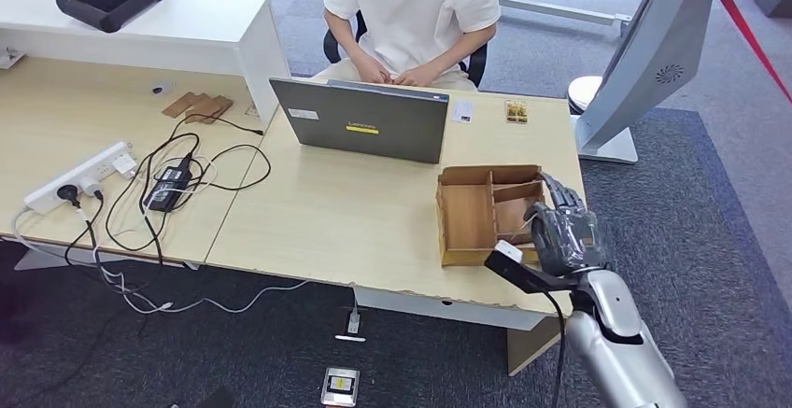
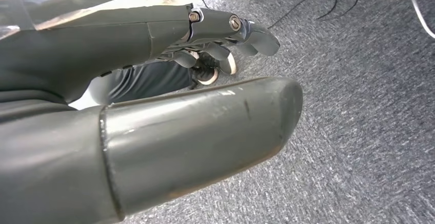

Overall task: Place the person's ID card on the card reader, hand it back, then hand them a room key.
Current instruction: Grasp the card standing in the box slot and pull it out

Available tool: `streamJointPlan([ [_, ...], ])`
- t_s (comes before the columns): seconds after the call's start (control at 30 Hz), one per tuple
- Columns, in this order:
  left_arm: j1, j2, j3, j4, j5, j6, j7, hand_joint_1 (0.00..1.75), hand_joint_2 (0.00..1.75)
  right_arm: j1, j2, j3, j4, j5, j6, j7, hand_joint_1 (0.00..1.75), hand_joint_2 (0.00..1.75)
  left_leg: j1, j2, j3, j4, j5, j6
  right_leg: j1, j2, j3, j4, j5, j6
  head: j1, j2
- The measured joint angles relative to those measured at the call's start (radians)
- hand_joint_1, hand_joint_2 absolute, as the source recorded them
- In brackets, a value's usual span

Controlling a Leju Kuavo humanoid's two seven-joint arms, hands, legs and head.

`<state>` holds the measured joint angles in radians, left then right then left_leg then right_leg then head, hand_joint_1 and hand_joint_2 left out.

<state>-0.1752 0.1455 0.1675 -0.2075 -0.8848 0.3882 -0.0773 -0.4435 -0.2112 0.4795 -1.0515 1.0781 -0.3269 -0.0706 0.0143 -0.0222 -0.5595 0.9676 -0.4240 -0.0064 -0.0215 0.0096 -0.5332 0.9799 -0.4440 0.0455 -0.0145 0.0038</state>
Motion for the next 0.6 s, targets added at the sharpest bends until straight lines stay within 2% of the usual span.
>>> streamJointPlan([
  [0.33,-0.014,-0.005,0.000,0.000,-0.024,-0.009,0.006,0.00,0.00,-0.056,0.003,-0.059,-0.168,-0.004,0.052,0.015,1.75,1.75,0.000,0.000,0.000,0.000,0.000,0.000,0.000,0.000,0.000,0.000,0.000,0.000,0.000,0.000],
  [0.6,-0.041,-0.013,-0.004,0.000,-0.061,-0.029,0.019,0.00,0.00,-0.076,0.014,-0.073,-0.199,0.012,0.079,0.014,1.75,1.75,0.000,0.000,0.000,0.000,0.000,0.000,0.000,0.000,0.000,0.000,0.000,0.000,0.000,0.000],
])
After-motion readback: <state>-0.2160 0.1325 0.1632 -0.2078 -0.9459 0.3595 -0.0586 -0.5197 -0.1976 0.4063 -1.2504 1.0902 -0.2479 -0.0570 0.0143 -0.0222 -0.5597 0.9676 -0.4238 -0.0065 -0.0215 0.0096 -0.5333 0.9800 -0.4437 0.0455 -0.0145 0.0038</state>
